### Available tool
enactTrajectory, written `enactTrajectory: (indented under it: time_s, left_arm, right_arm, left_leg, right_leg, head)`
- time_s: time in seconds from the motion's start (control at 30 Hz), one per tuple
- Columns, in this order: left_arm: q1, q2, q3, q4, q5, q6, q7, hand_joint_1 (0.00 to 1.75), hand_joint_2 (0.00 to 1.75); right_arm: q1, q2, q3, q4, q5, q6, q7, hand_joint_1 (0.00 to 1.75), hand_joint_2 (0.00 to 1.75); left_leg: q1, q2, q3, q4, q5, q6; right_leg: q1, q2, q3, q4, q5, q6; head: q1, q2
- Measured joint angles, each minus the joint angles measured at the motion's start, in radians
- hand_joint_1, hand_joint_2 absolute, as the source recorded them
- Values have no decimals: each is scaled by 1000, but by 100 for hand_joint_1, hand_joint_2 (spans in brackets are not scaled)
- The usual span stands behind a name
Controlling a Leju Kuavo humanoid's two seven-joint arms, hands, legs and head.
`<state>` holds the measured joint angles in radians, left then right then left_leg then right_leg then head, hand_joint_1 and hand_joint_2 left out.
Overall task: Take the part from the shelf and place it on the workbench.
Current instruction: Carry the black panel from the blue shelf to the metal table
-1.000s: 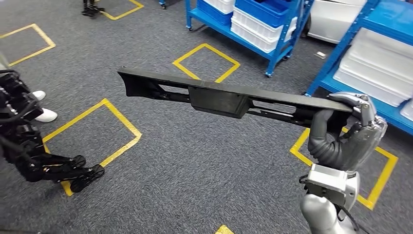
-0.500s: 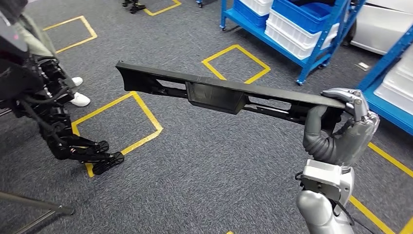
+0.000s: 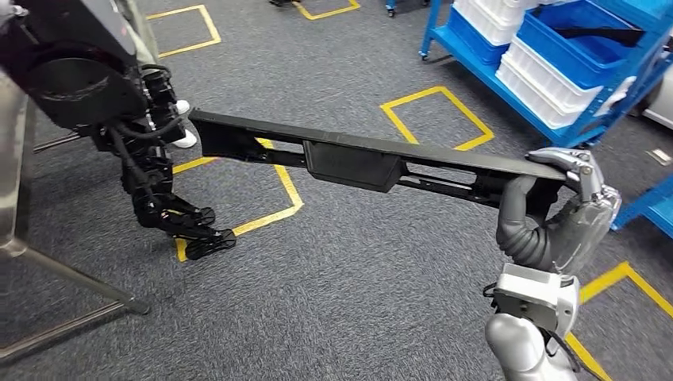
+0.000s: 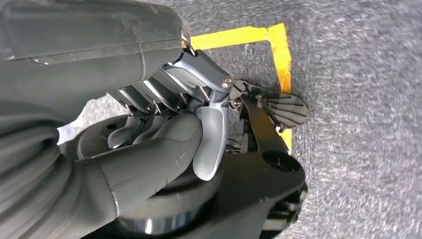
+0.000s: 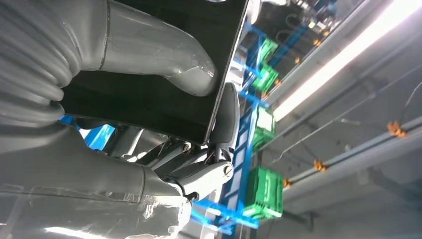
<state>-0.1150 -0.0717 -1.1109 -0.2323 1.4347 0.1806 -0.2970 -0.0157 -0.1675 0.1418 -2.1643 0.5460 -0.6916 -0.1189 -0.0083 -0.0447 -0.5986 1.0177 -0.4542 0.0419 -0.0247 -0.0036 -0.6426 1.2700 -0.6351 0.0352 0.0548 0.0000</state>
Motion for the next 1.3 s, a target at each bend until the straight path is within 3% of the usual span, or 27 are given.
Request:
enactTrajectory:
  time_s: [0.03,0.1,0.17,0.23,0.27,0.33,0.4,0.47,0.5,0.53,0.6,0.63,0.7,0.77,0.83,0.9,0.93,0.97,1.0,1.07,1.13,1.2,1.27,1.3]
  left_arm:
    - [0,0,0,0,0,0,0,175,175]
    - [-1,-1,0,0,0,0,0,175,175]
    - [-3,-1,0,0,0,0,-4,175,175]
    - [-1,0,0,0,-1,0,-7,175,175]
    - [0,0,0,0,-1,0,-7,175,175]
    - [-1,0,0,0,-2,0,-7,175,175]
    - [-3,0,0,0,-3,0,-7,175,175]
    - [-3,0,0,0,-4,0,-8,175,175]
    - [-3,0,0,0,-4,1,-9,175,175]
    - [-2,0,0,0,-5,1,-10,175,175]
    - [-2,0,0,0,-8,2,-10,175,175]
    - [-3,0,0,0,-10,2,-9,175,175]
    - [-2,0,0,0,-13,3,-5,175,175]
    - [1,0,0,0,-15,3,-4,175,175]
    - [1,0,0,0,-16,1,-4,175,175]
    - [-1,-1,0,0,-17,-1,-5,175,175]
    - [-2,-1,0,0,-17,-2,-5,175,175]
    - [-2,-1,0,0,-17,-2,-5,175,175]
    - [-1,-1,0,0,-17,-3,-5,175,175]
    - [-1,-1,0,0,-17,-3,-5,175,175]
    - [-2,-1,0,0,-17,-3,-4,175,175]
    - [-3,-1,0,0,-17,-2,-2,175,175]
    - [-1,-1,0,0,-16,-2,0,175,175]
    - [0,-1,0,0,-15,-2,0,175,175]
  right_arm:
    - [0,0,2,1,0,0,0,175,175]
    - [0,0,4,2,1,0,0,175,175]
    - [3,0,6,3,2,0,3,175,175]
    - [4,-1,8,3,2,0,3,175,175]
    - [4,-1,10,4,3,0,2,175,175]
    - [3,-1,16,4,3,0,-2,175,175]
    - [4,-1,18,4,3,0,-6,175,175]
    - [4,-1,18,4,2,0,-6,175,175]
    - [4,-1,18,4,1,0,-4,175,175]
    - [4,-1,18,4,0,0,-2,175,175]
    - [4,-1,19,4,-2,0,1,175,175]
    - [4,-1,19,4,-2,0,1,175,175]
    - [4,-1,20,4,-2,0,2,175,175]
    - [4,-3,20,4,0,0,7,175,175]
    - [5,-6,20,4,0,0,11,175,175]
    - [10,-9,21,4,0,0,14,175,175]
    - [13,-10,21,4,-1,0,14,175,175]
    - [15,-11,21,4,-1,0,15,175,175]
    - [17,-12,21,4,-1,0,16,175,175]
    - [18,-14,21,4,-1,0,16,175,175]
    - [18,-15,21,4,-4,0,14,175,175]
    - [19,-15,21,4,-7,0,10,175,175]
    - [18,-16,22,4,-8,0,5,175,175]
    - [17,-16,23,4,-7,0,4,175,175]
  left_leg:
    - [1,-14,1,4,-3,-2]
    - [3,-41,-4,20,-11,-12]
    - [4,-63,-17,34,-14,-23]
    - [7,-81,-25,35,-12,-35]
    - [7,-74,-27,41,-14,-40]
    - [6,-28,-49,94,-44,-52]
    - [8,18,-106,212,-98,-62]
    - [11,28,-151,300,-122,-66]
    - [11,30,-150,297,-110,-65]
    - [10,35,-130,256,-81,-61]
    - [2,69,-64,126,-26,-48]
    - [-5,87,-40,76,-12,-39]
    - [-16,100,-28,43,-14,-27]
    - [-14,81,-24,28,-11,-18]
    - [-6,61,-12,8,-4,-6]
    - [-2,42,-6,1,-1,1]
    - [-2,31,-5,2,-2,4]
    - [-2,19,-4,3,-3,4]
    - [-2,6,-3,4,-4,4]
    - [0,-22,0,12,-10,-1]
    - [2,-48,-7,28,-19,-11]
    - [2,-71,-19,38,-21,-24]
    - [6,-87,-25,41,-19,-34]
    - [5,-73,-29,50,-24,-39]
  right_leg:
    - [-2,5,14,-47,40,2]
    - [-10,45,57,-164,103,4]
    - [-12,77,75,-216,112,-2]
    - [-8,65,76,-221,109,-16]
    - [-8,53,79,-223,111,-22]
    - [-9,27,85,-229,112,-33]
    - [-5,-1,91,-230,108,-41]
    - [-2,-28,96,-230,102,-45]
    - [-1,-41,99,-230,99,-45]
    - [-1,-53,103,-230,96,-44]
    - [2,-74,115,-230,87,-39]
    - [4,-83,119,-231,83,-36]
    - [7,-101,125,-236,78,-27]
    - [8,-110,136,-242,72,-18]
    - [6,-71,126,-204,43,-12]
    - [3,-18,68,-88,-14,-10]
    - [2,-7,30,-23,-37,-8]
    - [2,-2,2,20,-42,-6]
    - [1,-1,-11,28,-27,-4]
    - [-2,10,16,-65,52,-2]
    - [-10,56,59,-177,104,-1]
    - [-11,84,70,-211,104,-8]
    - [-9,61,73,-217,106,-21]
    - [-8,48,76,-219,107,-26]
  head:
    - [1,0]
    - [3,0]
    - [3,0]
    - [1,0]
    - [0,0]
    - [-9,0]
    - [-18,0]
    - [-18,0]
    - [-19,0]
    - [-19,0]
    - [-19,0]
    - [-19,0]
    - [-18,0]
    - [-17,0]
    - [-14,0]
    - [-8,0]
    - [-4,0]
    - [-1,0]
    - [0,0]
    - [1,0]
    - [3,0]
    - [2,0]
    - [-1,0]
    - [-4,0]
